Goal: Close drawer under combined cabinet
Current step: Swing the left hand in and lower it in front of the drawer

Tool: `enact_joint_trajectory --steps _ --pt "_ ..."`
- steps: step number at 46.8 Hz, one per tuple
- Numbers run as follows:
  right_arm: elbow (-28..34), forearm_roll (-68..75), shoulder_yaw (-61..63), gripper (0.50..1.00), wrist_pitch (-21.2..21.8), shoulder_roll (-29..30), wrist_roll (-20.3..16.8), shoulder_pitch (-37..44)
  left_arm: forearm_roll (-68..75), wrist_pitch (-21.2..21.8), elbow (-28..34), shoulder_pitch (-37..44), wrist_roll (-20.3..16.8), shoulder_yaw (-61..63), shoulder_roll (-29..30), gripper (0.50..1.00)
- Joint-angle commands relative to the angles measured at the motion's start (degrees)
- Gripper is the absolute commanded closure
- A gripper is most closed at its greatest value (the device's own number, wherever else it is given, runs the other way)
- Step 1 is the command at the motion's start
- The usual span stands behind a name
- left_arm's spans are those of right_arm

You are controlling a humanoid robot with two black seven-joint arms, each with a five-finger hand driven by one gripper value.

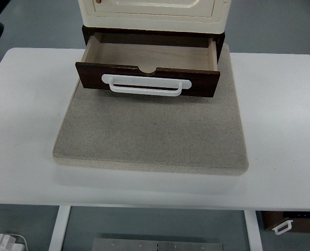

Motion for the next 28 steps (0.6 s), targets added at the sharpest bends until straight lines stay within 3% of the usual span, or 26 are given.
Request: enact_joint_trajectory --steps 1,28 --pt "0.0 0.0 0.0 0.548 0.0 0.0 0.0 0.0 1.0 0.0 -2.3 0.0 0.0 3.1 -0.2 0.5" --pt "0.0 0.0 0.0 0.548 0.0 0.0 0.0 0.0 14.7 -0.3 -15.2 0.3 0.2 26.0 -0.2 0.5"
